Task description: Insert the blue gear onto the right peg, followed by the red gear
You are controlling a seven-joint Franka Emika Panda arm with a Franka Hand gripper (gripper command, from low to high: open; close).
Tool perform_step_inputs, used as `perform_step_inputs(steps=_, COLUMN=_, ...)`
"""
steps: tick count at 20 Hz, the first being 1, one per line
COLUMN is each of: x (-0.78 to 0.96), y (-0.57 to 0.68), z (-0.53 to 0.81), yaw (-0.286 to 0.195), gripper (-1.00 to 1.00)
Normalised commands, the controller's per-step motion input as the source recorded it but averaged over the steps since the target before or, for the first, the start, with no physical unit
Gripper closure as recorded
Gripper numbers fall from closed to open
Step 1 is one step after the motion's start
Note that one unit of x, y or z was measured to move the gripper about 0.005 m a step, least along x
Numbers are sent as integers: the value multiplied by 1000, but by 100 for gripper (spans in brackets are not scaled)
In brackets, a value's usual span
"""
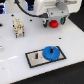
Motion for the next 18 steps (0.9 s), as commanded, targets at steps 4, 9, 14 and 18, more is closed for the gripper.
perform_step_inputs(steps=4, x=-242, y=47, z=-59, yaw=0, gripper=100)
perform_step_inputs(steps=9, x=-195, y=0, z=-120, yaw=0, gripper=100)
perform_step_inputs(steps=14, x=-123, y=-3, z=-60, yaw=0, gripper=100)
perform_step_inputs(steps=18, x=-7, y=7, z=214, yaw=0, gripper=100)
